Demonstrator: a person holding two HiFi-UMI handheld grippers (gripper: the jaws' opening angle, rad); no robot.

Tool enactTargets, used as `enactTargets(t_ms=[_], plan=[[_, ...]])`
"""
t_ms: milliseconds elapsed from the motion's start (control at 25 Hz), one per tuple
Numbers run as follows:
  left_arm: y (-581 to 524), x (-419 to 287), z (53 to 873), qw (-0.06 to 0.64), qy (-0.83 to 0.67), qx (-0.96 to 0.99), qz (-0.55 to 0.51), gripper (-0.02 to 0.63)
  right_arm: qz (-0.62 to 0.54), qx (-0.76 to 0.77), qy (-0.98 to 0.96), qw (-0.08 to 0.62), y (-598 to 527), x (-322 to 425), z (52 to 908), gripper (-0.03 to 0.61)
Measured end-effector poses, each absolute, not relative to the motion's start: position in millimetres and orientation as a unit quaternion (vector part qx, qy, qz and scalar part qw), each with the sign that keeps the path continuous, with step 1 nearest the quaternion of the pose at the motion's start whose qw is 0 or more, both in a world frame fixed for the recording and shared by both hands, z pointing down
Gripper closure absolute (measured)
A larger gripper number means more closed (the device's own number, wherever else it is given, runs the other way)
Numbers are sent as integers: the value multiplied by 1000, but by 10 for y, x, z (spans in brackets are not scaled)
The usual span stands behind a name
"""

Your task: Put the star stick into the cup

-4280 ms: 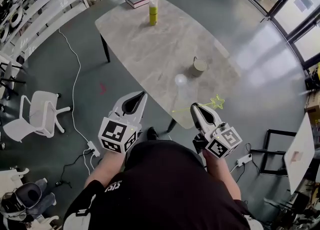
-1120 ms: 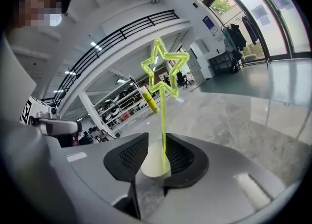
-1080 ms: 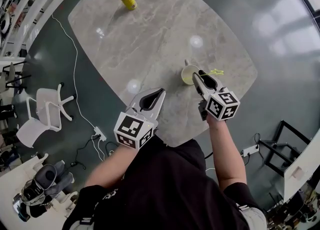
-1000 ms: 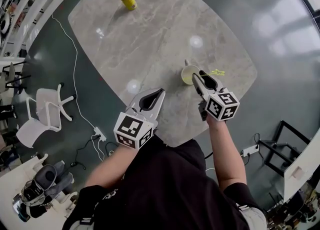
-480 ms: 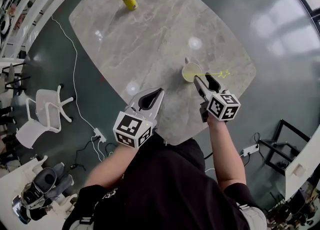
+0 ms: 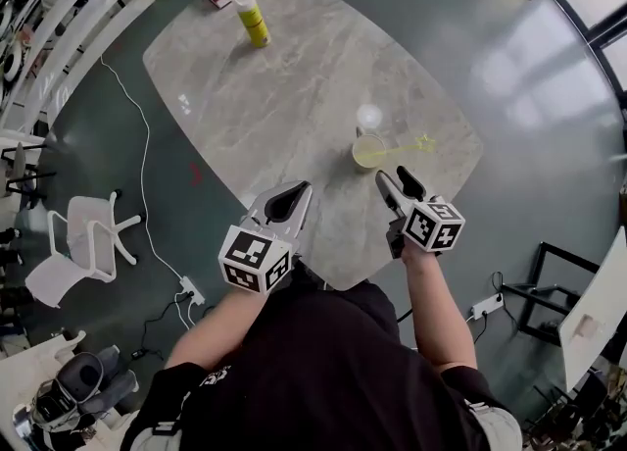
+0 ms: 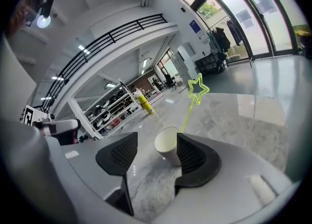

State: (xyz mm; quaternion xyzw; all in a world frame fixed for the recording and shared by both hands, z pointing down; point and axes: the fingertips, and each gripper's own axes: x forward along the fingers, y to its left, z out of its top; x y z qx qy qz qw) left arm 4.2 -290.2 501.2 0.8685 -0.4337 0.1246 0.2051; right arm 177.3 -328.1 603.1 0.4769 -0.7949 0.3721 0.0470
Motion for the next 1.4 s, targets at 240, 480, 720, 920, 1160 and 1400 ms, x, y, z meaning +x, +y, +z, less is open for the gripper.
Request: enactTargets(t_ms=[240, 480, 720, 920, 1160, 1400], plan=[[-2788, -125, 4816, 192, -436, 872, 112, 611, 350, 461, -815, 22, -3103, 1606, 5527, 328], [-2745, -303, 4556, 174, -454, 870, 87, 611, 304, 420, -855, 10, -2954, 1368, 5013, 377], [-2728, -471, 4223, 142, -467, 869, 77, 611, 249, 429, -868, 8, -2781, 1330, 4601, 390], [-2631, -437, 3926, 104, -462, 878, 75, 611, 218, 420, -881, -14, -2592, 1309, 4188, 454], [-2448, -326, 3684, 91, -441, 891, 59, 611, 177, 356, -917, -45, -2189, 851, 3494, 528], [-2312, -267, 3534, 82, -429, 898, 54, 611, 119, 319, -940, -16, -1942, 564, 3301, 565]])
